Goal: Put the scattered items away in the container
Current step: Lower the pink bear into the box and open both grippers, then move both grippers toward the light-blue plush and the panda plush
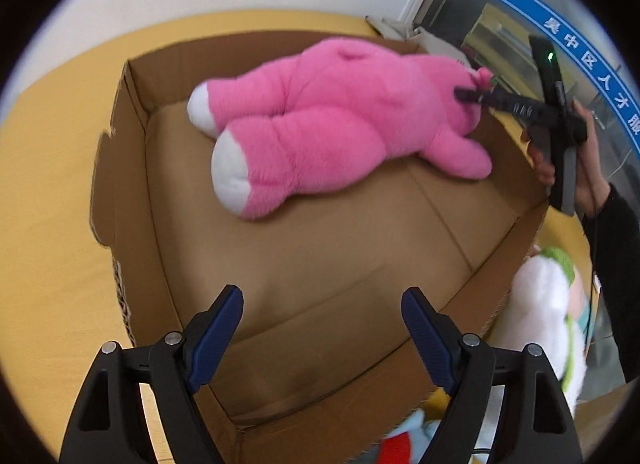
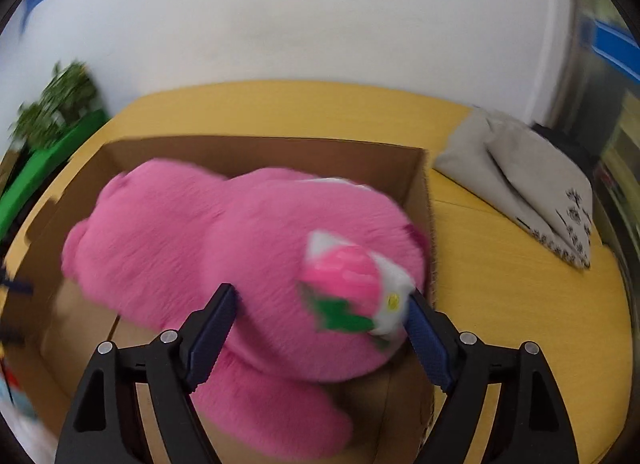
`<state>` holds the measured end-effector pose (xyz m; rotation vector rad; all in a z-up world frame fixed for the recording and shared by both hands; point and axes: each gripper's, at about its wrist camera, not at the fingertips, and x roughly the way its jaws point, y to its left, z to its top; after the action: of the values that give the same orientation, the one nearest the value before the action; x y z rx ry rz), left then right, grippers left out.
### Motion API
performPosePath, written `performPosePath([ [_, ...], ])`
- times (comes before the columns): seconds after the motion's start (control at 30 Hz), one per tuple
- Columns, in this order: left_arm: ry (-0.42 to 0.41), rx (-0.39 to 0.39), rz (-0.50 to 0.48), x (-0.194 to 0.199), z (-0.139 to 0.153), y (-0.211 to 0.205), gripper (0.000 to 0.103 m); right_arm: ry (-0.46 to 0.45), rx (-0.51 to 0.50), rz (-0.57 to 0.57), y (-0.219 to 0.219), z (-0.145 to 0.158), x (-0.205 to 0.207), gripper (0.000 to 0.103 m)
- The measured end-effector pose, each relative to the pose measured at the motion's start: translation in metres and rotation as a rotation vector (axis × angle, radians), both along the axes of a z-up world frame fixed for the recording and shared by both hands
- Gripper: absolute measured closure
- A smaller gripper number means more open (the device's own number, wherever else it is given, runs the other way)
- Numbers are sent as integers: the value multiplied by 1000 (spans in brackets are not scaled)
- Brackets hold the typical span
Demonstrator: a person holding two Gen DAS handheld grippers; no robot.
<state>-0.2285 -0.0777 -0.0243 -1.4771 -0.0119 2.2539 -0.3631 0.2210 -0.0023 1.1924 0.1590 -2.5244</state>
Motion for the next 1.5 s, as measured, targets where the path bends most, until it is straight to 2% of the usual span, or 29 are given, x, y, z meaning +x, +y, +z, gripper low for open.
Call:
performPosePath([
  [0.07, 7, -37, 2, 0, -5, -1, 22, 6, -21, -25, 3, 2, -2, 16],
  [0.13, 11, -42, -17, 3, -5, -1, 22, -12, -6, 19, 3, 6, 7, 16],
  [0.33, 22, -37, -15, 7, -2, -10, 22, -97, 54, 251, 6, 9, 68, 16],
  [0.37, 24, -42, -16, 6, -2, -10, 22, -112, 60, 260, 7, 5, 75, 16],
  [0.43, 28, -50, -18, 7, -2, -11, 22, -167, 83, 256, 11, -9, 88, 18],
  [0.5, 32, -52, -14, 7, -1, -10, 22, -202, 152, 237, 10, -27, 103, 19],
  [0.6, 27, -47, -11, 13, -1, -13, 22, -207, 137, 191, 12, -29, 118, 24],
  [0.97, 23, -63, -2, 39, -1, -14, 22, -228, 114, 138, 17, -29, 148, 25],
  [1.07, 35, -11, 34, 52, 12, -25, 22, -196, 90, 108, 22, -17, 160, 18],
  [1.13, 78, 18, 59, 69, 31, -36, 22, -153, 49, 95, 27, -1, 172, 12],
  [1.27, 183, 101, 80, 122, 78, -56, 22, -8, -82, 98, 42, 50, 224, 0],
  [1.4, 263, 110, 104, 186, 109, -67, 21, 93, -181, 184, 29, 85, 295, 0],
  [1.5, 259, 117, 125, 218, 102, -71, 21, 134, -225, 267, 1, 89, 343, 0],
])
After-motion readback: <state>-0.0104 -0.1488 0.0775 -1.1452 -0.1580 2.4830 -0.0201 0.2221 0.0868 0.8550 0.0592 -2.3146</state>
